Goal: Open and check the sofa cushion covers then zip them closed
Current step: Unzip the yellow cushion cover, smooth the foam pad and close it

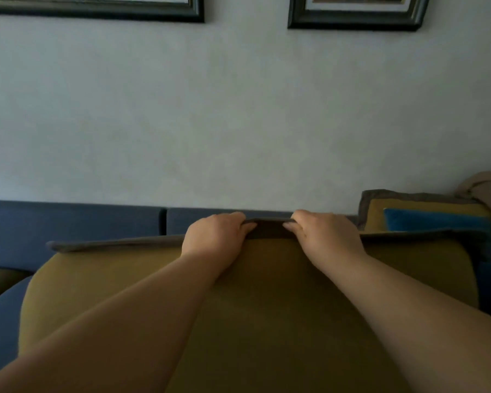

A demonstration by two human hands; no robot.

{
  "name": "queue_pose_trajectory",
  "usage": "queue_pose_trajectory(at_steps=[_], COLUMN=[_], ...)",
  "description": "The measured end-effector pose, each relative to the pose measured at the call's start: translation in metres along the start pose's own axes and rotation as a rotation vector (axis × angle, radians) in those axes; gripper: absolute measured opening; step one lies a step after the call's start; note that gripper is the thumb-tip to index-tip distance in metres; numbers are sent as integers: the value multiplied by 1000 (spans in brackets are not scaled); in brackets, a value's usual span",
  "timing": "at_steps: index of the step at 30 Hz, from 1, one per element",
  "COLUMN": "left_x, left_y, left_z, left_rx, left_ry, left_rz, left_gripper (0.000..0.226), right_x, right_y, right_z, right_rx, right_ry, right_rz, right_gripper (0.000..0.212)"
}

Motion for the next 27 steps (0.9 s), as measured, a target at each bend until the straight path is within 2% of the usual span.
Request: queue_pose_trajectory(at_steps=[3, 6, 9, 17, 27], left_x=[-46, -107, -170, -305, -440], left_y=[47, 94, 138, 230, 285], left_z=[28, 68, 93, 128, 163], left_rx=[70, 192, 274, 317, 212], left_ry=[37, 96, 77, 10, -15], left_rz=[19, 68, 122, 231, 295], left_gripper=[32, 30, 30, 30, 34], right_x=[-63, -125, -189, -328, -468], right_y=[48, 86, 129, 218, 259], right_z=[-6, -2, -18, -53, -72], right_rx=[-32, 56, 23, -32, -180], right_ry=[115, 138, 182, 170, 201], right_rz=[108, 77, 104, 181, 289], right_gripper=[31, 24, 19, 22, 25])
Point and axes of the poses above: each hand's wrist, its own y-axis towards the middle knuckle, its own x-axis out of the back of the hand, z = x × y, the point moved 9 cm from there along y, towards the middle knuckle, and after that the axes turned 5 degrees about x, right-handed, at the moved point
